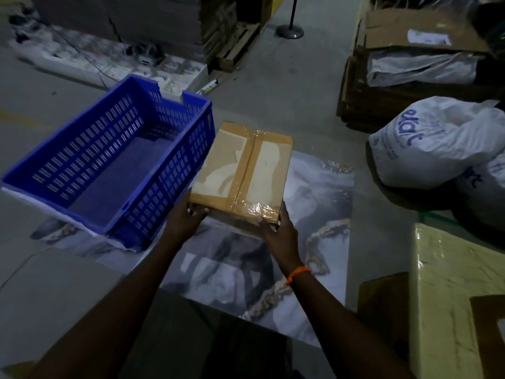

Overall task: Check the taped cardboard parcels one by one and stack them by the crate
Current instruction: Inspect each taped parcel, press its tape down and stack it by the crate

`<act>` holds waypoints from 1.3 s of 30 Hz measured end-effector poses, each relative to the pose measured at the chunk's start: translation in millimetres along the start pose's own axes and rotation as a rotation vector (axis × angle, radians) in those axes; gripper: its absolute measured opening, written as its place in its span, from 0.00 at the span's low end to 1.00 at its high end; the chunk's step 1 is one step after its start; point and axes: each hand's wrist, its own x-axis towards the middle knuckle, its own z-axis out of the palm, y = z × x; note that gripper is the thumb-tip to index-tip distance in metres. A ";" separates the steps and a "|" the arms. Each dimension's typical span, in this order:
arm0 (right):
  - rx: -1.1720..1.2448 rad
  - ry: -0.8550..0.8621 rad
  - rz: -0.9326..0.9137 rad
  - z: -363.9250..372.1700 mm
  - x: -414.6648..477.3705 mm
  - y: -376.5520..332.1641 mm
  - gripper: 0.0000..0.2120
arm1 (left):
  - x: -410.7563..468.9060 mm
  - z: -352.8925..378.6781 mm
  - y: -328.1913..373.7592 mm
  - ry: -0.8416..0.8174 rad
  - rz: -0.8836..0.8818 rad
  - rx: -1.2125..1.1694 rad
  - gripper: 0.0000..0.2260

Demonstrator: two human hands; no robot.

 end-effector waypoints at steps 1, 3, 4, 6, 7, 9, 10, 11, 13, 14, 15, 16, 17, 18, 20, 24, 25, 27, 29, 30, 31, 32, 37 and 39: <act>-0.009 0.003 0.000 5.0 11.9 1.0 0.36 | 9.7 -0.4 4.2 0.018 0.004 0.021 0.32; -0.019 0.006 0.002 13.5 31.0 1.6 0.38 | 28.5 -1.2 6.5 0.069 0.031 0.075 0.26; -0.024 0.003 -0.001 17.3 39.4 0.4 0.38 | 38.3 -1.5 5.1 0.103 0.031 0.109 0.23; -0.034 0.003 -0.007 23.5 53.5 -6.3 0.38 | 58.9 -4.5 -1.6 0.188 -0.034 0.130 0.22; -0.036 0.002 -0.006 26.2 59.8 -9.4 0.38 | 69.7 -5.1 -7.6 0.245 -0.067 0.129 0.24; -0.036 0.006 0.003 33.0 71.8 -14.0 0.39 | 78.9 -3.2 3.6 0.307 -0.086 0.111 0.22; -0.037 0.010 0.012 37.1 77.6 -15.4 0.39 | 82.2 -0.6 11.3 0.317 -0.090 0.109 0.20; -0.045 0.015 0.022 41.4 83.2 -15.8 0.39 | 85.5 2.6 17.6 0.320 -0.101 0.097 0.19; -0.056 0.024 0.023 48.7 93.9 -17.1 0.39 | 94.5 8.6 20.2 0.322 -0.127 0.084 0.20; -0.059 0.029 0.022 52.0 99.3 -15.8 0.40 | 96.7 11.0 20.7 0.315 -0.128 0.091 0.21; -0.058 0.030 0.021 53.7 103.0 -16.0 0.40 | 98.5 11.8 20.1 0.294 -0.116 0.099 0.22; -0.056 0.029 0.022 54.5 105.4 -16.2 0.40 | 99.7 12.7 17.0 0.267 -0.096 0.113 0.23; -0.056 0.027 0.020 54.4 106.2 -16.8 0.40 | 100.2 13.2 14.1 0.242 -0.080 0.128 0.24; -0.054 0.024 0.011 53.5 105.8 -17.5 0.40 | 99.5 12.5 12.4 0.214 -0.074 0.153 0.26; -0.057 0.020 -0.002 50.6 102.2 -17.8 0.38 | 95.2 9.9 9.3 0.161 -0.059 0.247 0.31; -0.086 -0.007 -0.049 42.6 83.7 -17.8 0.33 | 72.4 8.5 4.8 0.027 0.035 0.255 0.30; -0.107 -0.022 -0.061 40.5 75.5 -16.9 0.33 | 62.5 10.1 3.2 -0.005 0.039 0.277 0.27; -0.183 -0.051 -0.059 34.5 55.7 -7.4 0.36 | 35.5 19.0 -5.9 -0.074 0.059 0.365 0.23; -0.337 -0.092 -0.052 24.2 28.7 11.2 0.39 | -3.4 34.7 -18.3 -0.093 0.187 0.481 0.25; -0.444 -0.111 -0.060 17.0 14.0 25.1 0.40 | -26.0 43.1 -19.2 -0.110 0.251 0.539 0.27; -0.549 -0.127 -0.070 8.3 -2.5 39.8 0.40 | -49.2 51.4 -16.1 -0.156 0.297 0.594 0.27; -0.638 -0.137 -0.083 -1.3 -18.9 54.1 0.40 | -70.1 59.3 -13.1 -0.211 0.341 0.631 0.27; -0.798 -0.043 -0.077 -56.2 -101.2 108.3 0.38 | -131.2 117.6 -15.1 -0.507 0.578 0.726 0.25; -0.808 0.014 0.015 -80.3 -140.1 130.6 0.38 | -156.0 144.3 -8.7 -0.598 0.648 0.715 0.26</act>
